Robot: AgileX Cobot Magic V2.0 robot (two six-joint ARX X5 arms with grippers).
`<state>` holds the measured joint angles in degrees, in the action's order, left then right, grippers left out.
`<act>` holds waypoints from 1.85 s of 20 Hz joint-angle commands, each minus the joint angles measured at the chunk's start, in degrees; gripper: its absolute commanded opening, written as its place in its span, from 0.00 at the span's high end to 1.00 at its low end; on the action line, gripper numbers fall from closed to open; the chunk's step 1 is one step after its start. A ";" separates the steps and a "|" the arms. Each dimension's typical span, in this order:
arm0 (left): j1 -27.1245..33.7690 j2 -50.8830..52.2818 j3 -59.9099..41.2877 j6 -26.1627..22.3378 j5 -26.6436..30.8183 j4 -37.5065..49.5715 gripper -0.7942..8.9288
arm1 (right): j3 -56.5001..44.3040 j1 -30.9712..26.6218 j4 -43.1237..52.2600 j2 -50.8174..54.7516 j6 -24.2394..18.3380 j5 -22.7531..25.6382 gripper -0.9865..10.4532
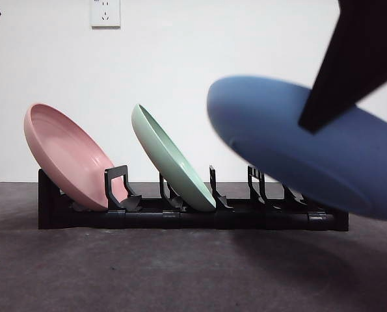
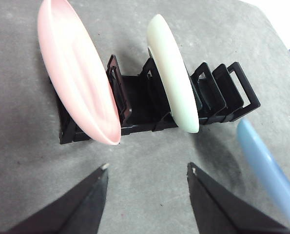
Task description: Place the plate
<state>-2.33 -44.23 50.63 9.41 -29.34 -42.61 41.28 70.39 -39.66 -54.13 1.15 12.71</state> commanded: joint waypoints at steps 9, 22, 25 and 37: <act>-0.09 -0.28 1.40 -0.81 -0.39 0.39 0.66 | 0.90 3.43 10.43 -14.91 -1.22 0.79 0.90; -0.09 -0.28 1.40 -1.03 -0.39 0.39 0.66 | 2.67 3.43 16.90 -24.09 -15.69 0.61 0.90; -0.09 -0.28 1.40 -1.03 -0.39 0.39 0.66 | 2.67 3.41 17.35 -26.86 -19.50 0.37 0.90; -0.09 -0.28 1.40 -1.03 -0.39 0.35 0.66 | 3.23 4.09 18.08 -31.30 -20.87 -1.09 0.66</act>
<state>-2.35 -44.23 50.63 9.39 -29.34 -42.65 43.53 73.49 -22.24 -84.90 -20.69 11.77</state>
